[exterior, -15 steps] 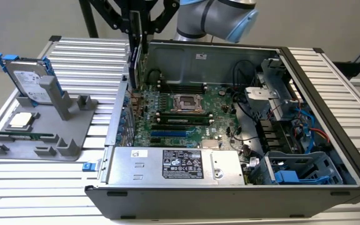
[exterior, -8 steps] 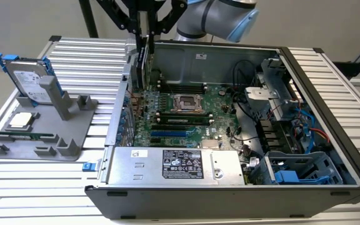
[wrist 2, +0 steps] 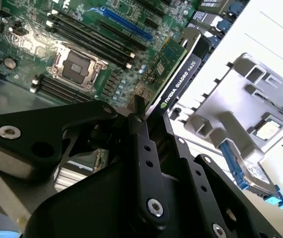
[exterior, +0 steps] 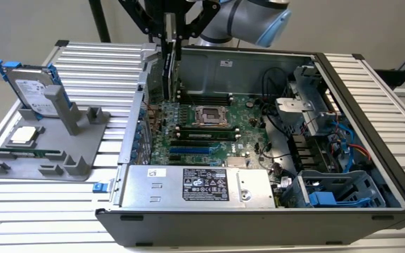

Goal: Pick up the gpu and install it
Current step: 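Pick up the gpu and move the gpu toward the slot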

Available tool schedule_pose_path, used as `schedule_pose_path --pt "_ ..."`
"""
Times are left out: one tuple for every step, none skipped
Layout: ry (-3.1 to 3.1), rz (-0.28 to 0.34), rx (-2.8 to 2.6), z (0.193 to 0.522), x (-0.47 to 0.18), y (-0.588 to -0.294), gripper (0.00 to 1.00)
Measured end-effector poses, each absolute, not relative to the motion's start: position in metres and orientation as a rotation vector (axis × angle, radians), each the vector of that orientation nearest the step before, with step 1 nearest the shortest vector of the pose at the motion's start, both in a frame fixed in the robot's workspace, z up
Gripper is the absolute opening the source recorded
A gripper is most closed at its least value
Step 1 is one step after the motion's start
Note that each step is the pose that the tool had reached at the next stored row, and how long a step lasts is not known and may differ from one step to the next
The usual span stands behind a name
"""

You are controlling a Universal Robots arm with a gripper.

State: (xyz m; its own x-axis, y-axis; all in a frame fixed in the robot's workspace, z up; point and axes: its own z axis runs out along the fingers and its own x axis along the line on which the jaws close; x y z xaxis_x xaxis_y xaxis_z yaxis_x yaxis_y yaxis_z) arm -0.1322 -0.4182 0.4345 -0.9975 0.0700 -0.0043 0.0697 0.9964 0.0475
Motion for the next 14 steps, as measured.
schedule_pose_path --pt "3.133 0.074 0.11 0.434 -0.131 -0.418 0.0" --pt "3.133 0.074 0.109 0.434 -0.129 -0.418 0.0" --pt "3.133 0.074 0.11 0.434 -0.128 -0.418 0.0" --pt "3.133 0.074 0.11 0.434 -0.126 -0.418 0.0" --pt "3.133 0.074 0.11 0.434 -0.125 -0.418 0.0" --pt "3.133 0.074 0.11 0.434 -0.123 -0.418 0.0" --pt "3.133 0.074 0.11 0.434 -0.122 -0.418 0.0" --pt "3.133 0.074 0.11 0.434 -0.121 -0.418 0.0" --pt "3.133 0.074 0.109 0.434 -0.119 -0.418 0.0" --pt "3.133 0.074 0.109 0.434 -0.118 -0.418 0.0" --pt "3.133 0.074 0.11 0.434 -0.116 -0.418 0.0" --pt "3.133 0.074 0.11 0.434 -0.115 -0.418 0.0" --pt "3.133 0.074 0.11 0.434 -0.114 -0.418 0.0" --pt "3.133 0.074 0.11 0.434 -0.113 -0.418 0.0"
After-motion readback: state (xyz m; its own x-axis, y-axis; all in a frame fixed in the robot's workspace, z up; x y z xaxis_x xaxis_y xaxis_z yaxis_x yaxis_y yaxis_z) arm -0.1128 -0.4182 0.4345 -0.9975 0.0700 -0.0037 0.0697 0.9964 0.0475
